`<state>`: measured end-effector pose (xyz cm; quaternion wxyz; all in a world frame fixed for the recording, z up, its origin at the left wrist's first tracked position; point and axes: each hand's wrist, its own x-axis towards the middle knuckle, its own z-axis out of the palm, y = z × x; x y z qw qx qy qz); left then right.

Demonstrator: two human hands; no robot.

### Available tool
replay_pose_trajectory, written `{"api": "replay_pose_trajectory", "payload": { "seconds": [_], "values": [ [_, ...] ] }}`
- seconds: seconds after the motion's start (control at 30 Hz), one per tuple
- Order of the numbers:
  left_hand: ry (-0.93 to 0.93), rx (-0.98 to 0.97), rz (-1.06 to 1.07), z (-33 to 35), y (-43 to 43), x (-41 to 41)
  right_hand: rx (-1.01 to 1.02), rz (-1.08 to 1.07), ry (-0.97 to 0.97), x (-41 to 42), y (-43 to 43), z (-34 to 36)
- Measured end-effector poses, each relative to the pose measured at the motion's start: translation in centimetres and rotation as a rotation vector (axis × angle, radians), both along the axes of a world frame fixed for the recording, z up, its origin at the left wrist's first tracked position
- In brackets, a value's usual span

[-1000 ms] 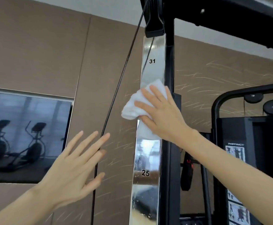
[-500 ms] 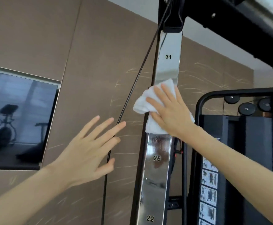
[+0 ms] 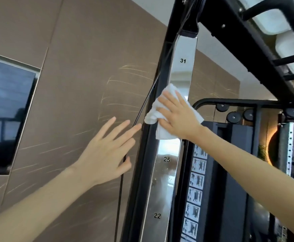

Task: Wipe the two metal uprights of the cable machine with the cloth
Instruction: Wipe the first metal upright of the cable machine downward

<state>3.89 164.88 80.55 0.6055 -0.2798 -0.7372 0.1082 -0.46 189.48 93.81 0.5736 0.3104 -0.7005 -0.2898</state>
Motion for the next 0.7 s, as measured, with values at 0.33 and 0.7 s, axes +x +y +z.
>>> {"api": "replay_pose_trajectory", "payload": {
  "seconds": [0.33, 0.7],
  "values": [
    [0.043, 0.045, -0.090, -0.7, 0.4, 0.0, 0.017, 0.077, -0.134, -0.3, -0.5, -8.5],
    [-0.013, 0.047, -0.049, -1.2, 0.6, -0.2, -0.193, 0.160, 0.009, -0.9, 0.5, -7.4]
  ]
}}
